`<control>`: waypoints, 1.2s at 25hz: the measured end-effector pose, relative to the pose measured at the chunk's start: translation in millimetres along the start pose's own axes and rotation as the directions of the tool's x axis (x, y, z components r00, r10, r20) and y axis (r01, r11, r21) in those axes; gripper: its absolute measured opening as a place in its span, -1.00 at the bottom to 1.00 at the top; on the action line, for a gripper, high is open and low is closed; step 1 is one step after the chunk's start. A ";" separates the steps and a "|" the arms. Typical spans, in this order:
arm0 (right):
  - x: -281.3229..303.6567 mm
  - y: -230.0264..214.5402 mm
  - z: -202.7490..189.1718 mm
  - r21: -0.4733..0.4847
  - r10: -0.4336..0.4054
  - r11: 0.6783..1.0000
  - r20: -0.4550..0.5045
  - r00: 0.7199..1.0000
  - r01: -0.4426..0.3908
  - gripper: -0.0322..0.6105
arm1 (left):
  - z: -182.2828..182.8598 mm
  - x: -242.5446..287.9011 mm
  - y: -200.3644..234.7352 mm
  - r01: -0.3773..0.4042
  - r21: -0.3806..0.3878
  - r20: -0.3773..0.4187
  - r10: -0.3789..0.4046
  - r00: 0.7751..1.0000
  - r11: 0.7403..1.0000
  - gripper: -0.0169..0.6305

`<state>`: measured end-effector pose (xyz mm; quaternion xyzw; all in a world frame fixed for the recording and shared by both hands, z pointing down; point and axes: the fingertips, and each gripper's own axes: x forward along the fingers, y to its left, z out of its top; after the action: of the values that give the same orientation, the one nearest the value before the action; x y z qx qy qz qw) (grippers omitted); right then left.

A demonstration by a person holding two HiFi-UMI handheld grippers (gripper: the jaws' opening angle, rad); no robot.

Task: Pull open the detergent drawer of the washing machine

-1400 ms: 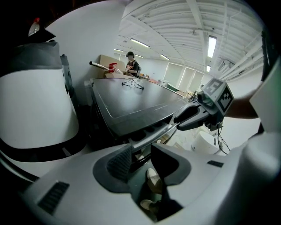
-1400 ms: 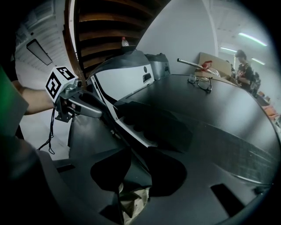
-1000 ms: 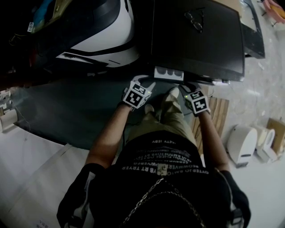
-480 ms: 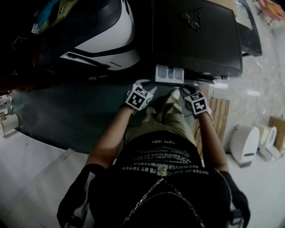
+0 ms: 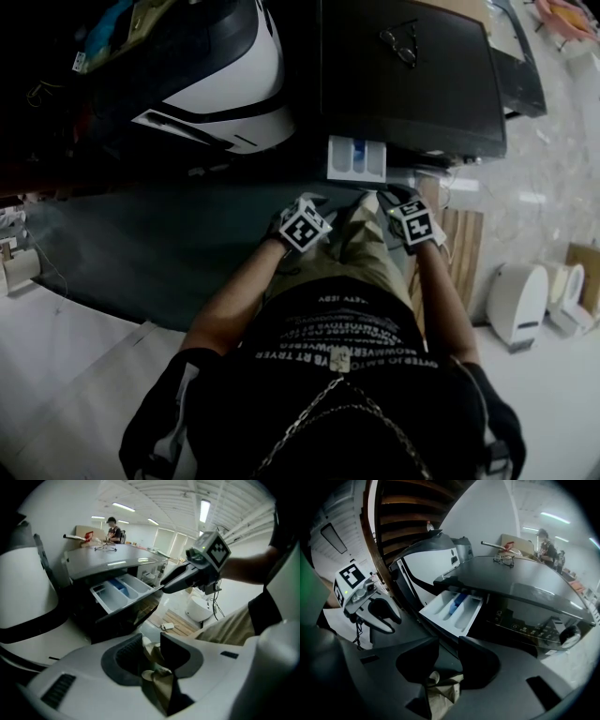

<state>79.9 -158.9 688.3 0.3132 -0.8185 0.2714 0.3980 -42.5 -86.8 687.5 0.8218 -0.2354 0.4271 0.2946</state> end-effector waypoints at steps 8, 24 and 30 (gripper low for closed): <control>1.6 1.3 -1.3 0.017 0.016 1.000 0.017 1.000 -0.017 -0.57 | 1.2 -27.6 36.6 -0.145 -0.113 0.139 0.160 0.977 0.983 -0.58; 1.0 5.2 -2.3 0.058 0.006 0.998 0.005 1.000 -0.006 -0.57 | 19.2 -29.7 61.6 -0.087 -0.052 0.102 0.092 0.990 0.995 -0.51; -3.3 9.0 -8.8 0.047 0.017 0.999 -0.010 1.000 -0.017 -0.57 | 11.4 -27.1 49.9 -0.075 -0.028 0.078 0.077 0.994 0.997 -0.51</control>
<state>79.2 -145.9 688.5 0.3140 -0.8126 0.2953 0.3924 -82.2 -126.7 673.5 0.8249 -0.2832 0.4021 0.2786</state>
